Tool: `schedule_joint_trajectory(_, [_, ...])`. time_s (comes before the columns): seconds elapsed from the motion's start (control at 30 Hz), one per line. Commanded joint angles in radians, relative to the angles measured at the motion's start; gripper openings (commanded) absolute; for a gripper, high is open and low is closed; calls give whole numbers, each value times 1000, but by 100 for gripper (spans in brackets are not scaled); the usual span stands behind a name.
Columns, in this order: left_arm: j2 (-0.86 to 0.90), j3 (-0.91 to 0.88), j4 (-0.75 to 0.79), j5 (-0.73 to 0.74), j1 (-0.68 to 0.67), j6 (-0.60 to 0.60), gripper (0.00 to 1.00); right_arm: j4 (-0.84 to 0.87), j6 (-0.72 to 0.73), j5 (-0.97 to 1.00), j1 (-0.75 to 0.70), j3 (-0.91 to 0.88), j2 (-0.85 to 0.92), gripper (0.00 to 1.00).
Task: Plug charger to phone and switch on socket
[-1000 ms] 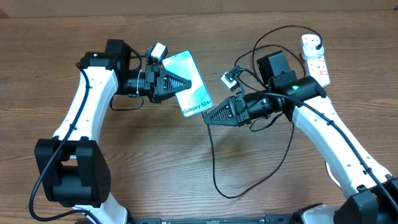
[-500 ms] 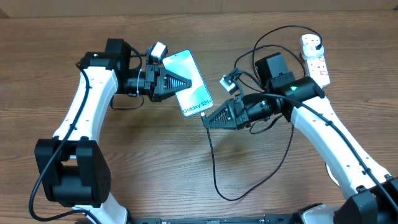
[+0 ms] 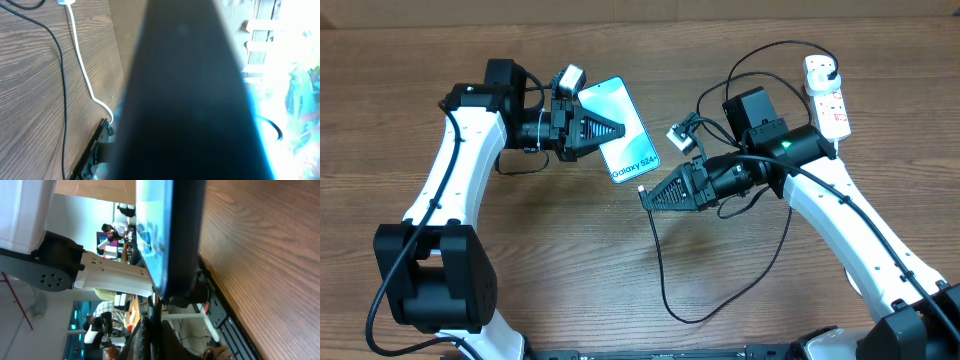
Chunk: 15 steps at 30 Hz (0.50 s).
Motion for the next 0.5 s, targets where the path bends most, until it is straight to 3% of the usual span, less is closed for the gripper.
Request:
schedule_joint_trajectory(0.0, [-33, 30, -6, 45, 5, -3, 4, 11, -23, -28, -4, -1, 2, 4])
schedule_joint_trajectory(0.47, [-33, 30, -5, 46, -21, 28, 4, 35, 4, -27, -4, -1, 2, 4])
